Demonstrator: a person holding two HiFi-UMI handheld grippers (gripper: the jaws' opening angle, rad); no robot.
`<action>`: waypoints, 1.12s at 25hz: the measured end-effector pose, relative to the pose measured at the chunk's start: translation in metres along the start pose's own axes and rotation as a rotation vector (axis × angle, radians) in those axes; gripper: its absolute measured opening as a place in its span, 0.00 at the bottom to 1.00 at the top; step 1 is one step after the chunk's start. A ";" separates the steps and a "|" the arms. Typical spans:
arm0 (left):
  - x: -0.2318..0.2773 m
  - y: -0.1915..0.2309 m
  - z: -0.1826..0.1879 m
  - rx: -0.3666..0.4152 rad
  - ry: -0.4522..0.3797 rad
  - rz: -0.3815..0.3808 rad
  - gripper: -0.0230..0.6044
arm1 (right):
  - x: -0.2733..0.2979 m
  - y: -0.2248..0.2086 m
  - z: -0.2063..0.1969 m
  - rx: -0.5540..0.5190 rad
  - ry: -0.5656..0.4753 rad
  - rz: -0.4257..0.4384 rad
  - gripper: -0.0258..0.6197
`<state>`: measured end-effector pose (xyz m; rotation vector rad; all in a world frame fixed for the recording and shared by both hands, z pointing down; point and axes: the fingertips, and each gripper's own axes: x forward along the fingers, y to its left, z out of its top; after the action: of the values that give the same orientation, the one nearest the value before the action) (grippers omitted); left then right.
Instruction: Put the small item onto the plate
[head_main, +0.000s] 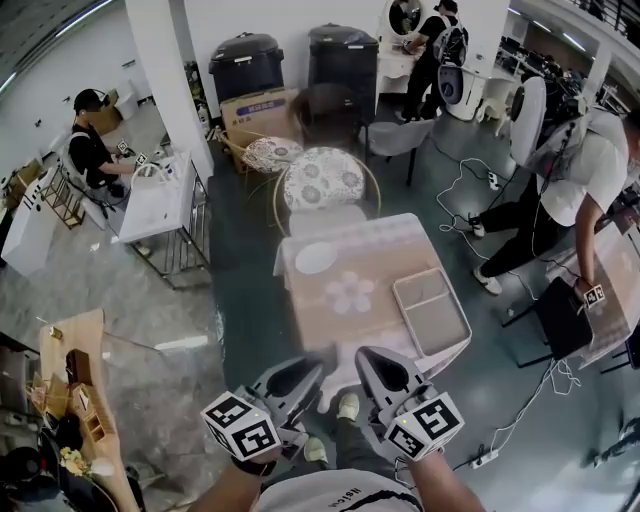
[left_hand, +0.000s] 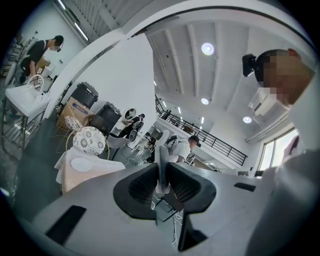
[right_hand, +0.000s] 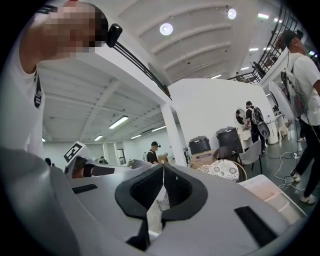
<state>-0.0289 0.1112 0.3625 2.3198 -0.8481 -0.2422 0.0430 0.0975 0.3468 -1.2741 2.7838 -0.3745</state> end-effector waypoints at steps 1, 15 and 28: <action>0.009 0.006 0.004 0.000 0.000 0.008 0.16 | 0.008 -0.009 0.001 0.003 0.001 0.008 0.06; 0.104 0.072 0.051 0.007 -0.022 0.131 0.16 | 0.093 -0.107 0.018 0.042 0.026 0.131 0.06; 0.136 0.155 0.055 -0.026 0.022 0.143 0.16 | 0.148 -0.139 -0.008 0.044 0.078 0.089 0.06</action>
<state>-0.0236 -0.0935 0.4242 2.2222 -0.9895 -0.1645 0.0473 -0.0998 0.3960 -1.1453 2.8672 -0.4877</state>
